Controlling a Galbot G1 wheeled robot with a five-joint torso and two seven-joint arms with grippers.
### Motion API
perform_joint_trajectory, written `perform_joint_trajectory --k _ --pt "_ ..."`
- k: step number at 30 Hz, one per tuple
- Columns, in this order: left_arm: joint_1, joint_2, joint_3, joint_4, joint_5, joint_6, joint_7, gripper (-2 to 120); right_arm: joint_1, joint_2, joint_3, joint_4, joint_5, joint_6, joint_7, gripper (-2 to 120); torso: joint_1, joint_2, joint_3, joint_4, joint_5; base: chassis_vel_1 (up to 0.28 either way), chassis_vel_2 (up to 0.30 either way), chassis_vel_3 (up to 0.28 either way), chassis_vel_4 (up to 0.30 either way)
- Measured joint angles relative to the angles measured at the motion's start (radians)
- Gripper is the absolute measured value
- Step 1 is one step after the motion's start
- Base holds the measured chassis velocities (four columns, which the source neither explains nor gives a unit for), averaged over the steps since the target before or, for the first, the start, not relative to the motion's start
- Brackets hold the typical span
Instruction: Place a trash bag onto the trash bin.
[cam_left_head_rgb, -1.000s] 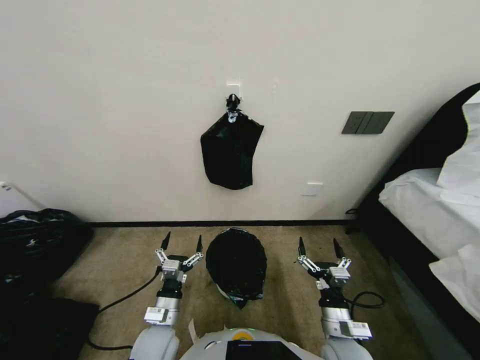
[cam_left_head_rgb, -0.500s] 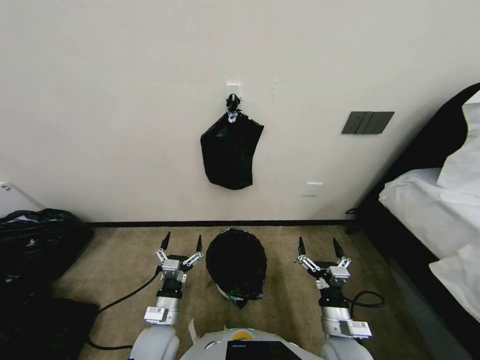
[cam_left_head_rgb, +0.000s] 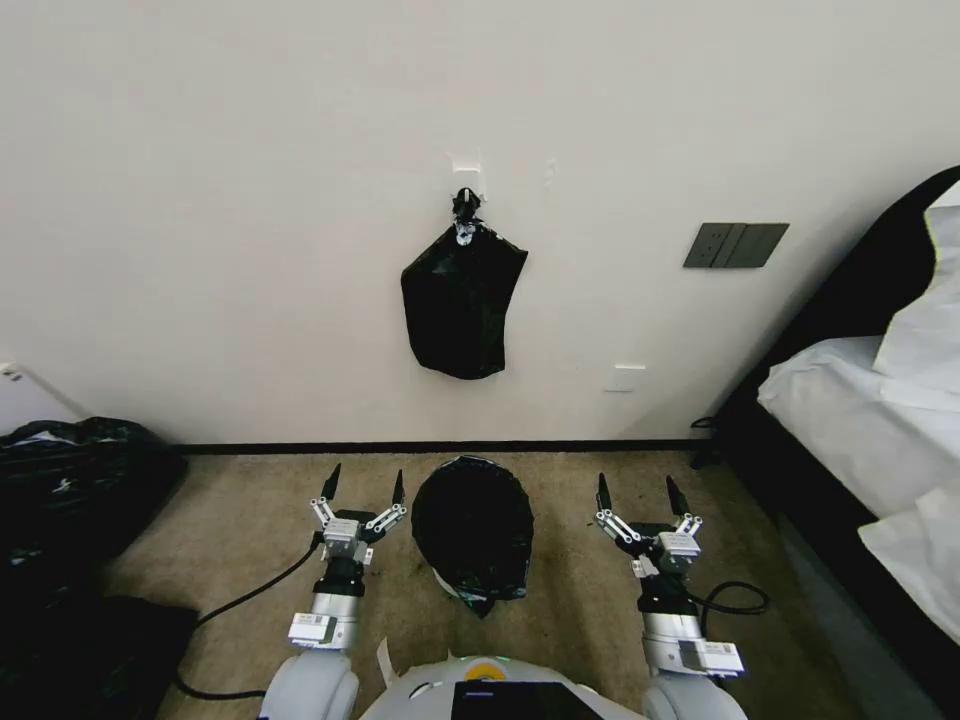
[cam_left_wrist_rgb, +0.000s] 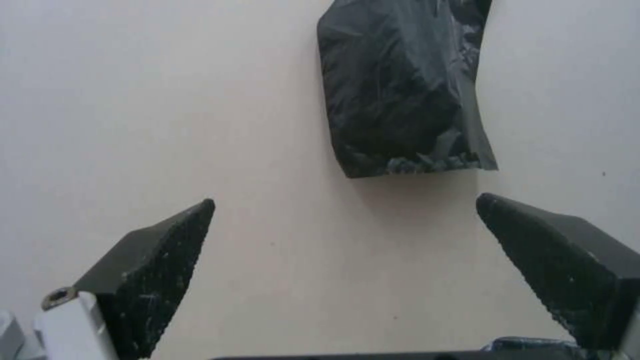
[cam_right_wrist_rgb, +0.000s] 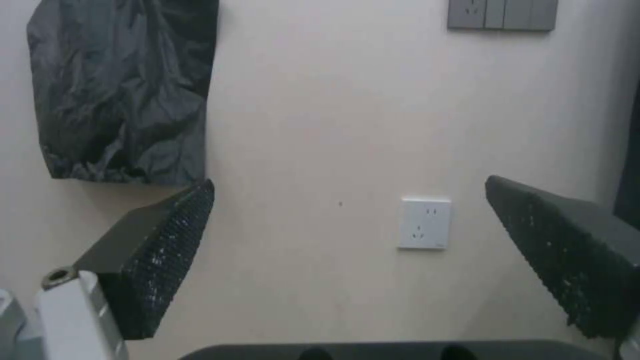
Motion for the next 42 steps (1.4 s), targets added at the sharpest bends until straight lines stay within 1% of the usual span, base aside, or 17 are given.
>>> perform_joint_trajectory --k 42 --pt "0.0 0.0 0.0 0.0 -0.001 0.001 0.0 100 0.0 0.0 0.0 0.0 0.002 -0.001 0.001 100 0.0 0.0 0.0 0.0 0.0 0.0 0.0 0.0 0.0"
